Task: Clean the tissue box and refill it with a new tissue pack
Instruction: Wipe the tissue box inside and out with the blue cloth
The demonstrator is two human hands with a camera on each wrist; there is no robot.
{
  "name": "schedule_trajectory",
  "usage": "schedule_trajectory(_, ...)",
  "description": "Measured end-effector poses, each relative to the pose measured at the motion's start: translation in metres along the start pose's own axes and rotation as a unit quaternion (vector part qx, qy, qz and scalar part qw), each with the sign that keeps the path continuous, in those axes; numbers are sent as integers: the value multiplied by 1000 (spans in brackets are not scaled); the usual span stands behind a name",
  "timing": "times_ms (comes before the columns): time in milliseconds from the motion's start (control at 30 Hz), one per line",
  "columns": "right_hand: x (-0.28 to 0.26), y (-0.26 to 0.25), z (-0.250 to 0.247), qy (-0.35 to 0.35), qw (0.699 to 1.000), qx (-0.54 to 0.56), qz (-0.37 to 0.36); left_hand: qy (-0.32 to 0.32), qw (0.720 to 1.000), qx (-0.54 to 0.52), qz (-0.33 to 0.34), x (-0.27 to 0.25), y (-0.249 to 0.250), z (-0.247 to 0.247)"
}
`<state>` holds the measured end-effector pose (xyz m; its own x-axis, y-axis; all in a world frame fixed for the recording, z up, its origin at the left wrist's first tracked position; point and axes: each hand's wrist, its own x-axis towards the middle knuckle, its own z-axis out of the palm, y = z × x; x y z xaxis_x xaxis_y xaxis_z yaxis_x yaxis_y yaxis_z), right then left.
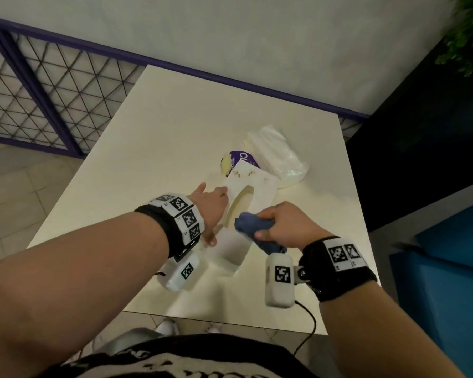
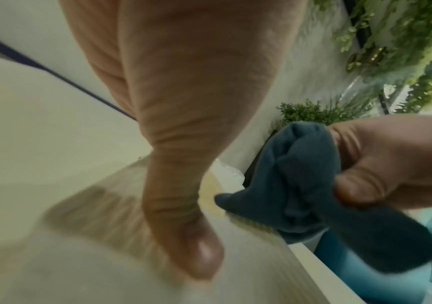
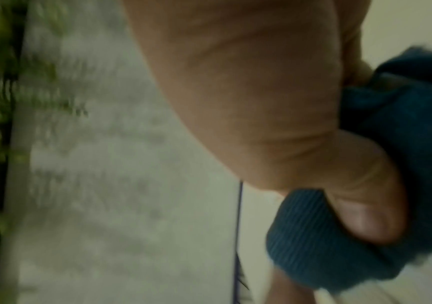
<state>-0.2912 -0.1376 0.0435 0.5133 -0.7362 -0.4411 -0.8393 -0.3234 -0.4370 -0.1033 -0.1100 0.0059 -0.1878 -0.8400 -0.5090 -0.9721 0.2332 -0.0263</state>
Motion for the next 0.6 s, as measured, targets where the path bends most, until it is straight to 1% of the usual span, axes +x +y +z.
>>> schedule_trajectory(67,0,9,-17,103,992,59,40,-8,999,44,29,-2,-5,-5)
schedule_trajectory(133,3,18,-33,215,970,96,64,7,1000,18,17,-3,-6,-4)
schedule_trajectory(167,4,21,-38,251,959,110,69,14,1000,-9,2,-4,-3,-1)
schedule_trajectory(200,9,22,-40,265,954,116,74,13,999,-31,-16,-5,1,2)
schedule_trajectory(233,16,22,-37,255,957,116,79,5,999,-41,-36,-6,6,5)
schedule_trajectory(267,25,22,-28,221,966,100,90,-7,998,-41,-52,-7,11,9)
schedule_trajectory(333,46,22,2,130,983,29,127,-22,996,-37,-72,-8,17,12)
schedule_trajectory(367,54,22,18,107,983,-8,151,-21,996,-38,-76,-8,18,12)
schedule_trajectory(400,60,22,31,110,980,-32,165,-17,996,-42,-77,-7,18,12)
schedule_trajectory(467,65,18,50,114,978,-47,168,-12,996,-47,-81,-6,19,13)
schedule_trajectory(533,53,4,67,83,985,-54,143,-12,996,-34,-87,-6,21,13)
schedule_trajectory(600,42,-4,78,73,988,-73,111,-17,995,-18,-93,-5,25,13)
